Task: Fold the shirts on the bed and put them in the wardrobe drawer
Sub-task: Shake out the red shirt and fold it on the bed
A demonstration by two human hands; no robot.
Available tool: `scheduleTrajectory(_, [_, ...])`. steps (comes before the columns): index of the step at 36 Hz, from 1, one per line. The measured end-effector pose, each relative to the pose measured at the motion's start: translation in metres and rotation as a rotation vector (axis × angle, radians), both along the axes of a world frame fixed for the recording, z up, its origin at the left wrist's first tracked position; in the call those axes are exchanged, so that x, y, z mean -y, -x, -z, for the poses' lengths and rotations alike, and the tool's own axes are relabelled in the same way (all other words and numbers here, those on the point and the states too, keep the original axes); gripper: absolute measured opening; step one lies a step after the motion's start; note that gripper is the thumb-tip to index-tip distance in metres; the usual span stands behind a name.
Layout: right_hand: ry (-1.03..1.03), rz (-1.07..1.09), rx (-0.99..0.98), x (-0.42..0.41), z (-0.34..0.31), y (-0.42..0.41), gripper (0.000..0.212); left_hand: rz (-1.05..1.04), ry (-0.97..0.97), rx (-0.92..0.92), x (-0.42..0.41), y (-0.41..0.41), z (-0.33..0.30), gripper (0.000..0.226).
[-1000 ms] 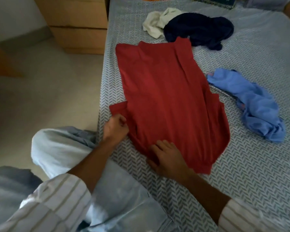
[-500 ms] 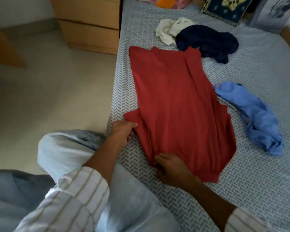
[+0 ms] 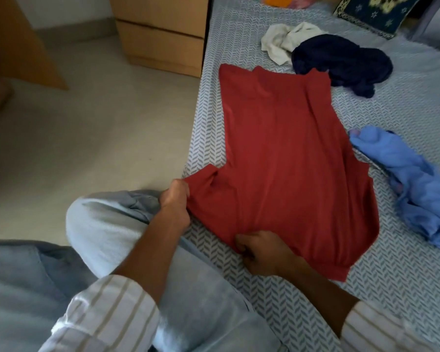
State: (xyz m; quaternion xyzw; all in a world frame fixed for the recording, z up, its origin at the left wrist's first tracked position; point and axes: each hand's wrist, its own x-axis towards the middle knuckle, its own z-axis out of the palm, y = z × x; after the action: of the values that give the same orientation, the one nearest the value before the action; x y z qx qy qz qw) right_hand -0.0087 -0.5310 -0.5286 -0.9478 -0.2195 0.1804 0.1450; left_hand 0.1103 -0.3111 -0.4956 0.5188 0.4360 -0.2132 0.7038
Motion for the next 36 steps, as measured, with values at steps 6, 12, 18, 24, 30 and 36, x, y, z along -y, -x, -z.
scheduleTrajectory(6, [0.066, 0.045, -0.084, -0.011, -0.01, -0.01, 0.028, 0.039, 0.073, -0.04, 0.007, -0.001, 0.009, 0.04])
scheduleTrajectory(12, [-0.275, 0.307, 0.067, -0.022, -0.018, -0.057, 0.011, -0.005, -0.155, 0.001, 0.005, -0.003, 0.011, 0.039])
scheduleTrajectory(18, [-0.265, 0.415, 0.161, -0.046, -0.023, -0.168, 0.013, 0.275, -0.607, 0.082, 0.0, 0.005, 0.007, 0.034])
scheduleTrajectory(24, [0.112, 0.287, -0.257, -0.071, -0.028, -0.232, 0.029, -0.174, -0.214, 0.095, 0.007, 0.003, 0.002, 0.008])
scheduleTrajectory(30, [0.001, 0.267, -0.326, -0.081, -0.025, -0.247, 0.018, -0.089, -0.236, 0.084, 0.002, 0.003, 0.01, 0.004])
scheduleTrajectory(36, [-0.222, 0.38, -0.351, -0.081, -0.026, -0.26, 0.006, 0.381, -0.695, 0.028, -0.003, -0.001, 0.006, 0.056])
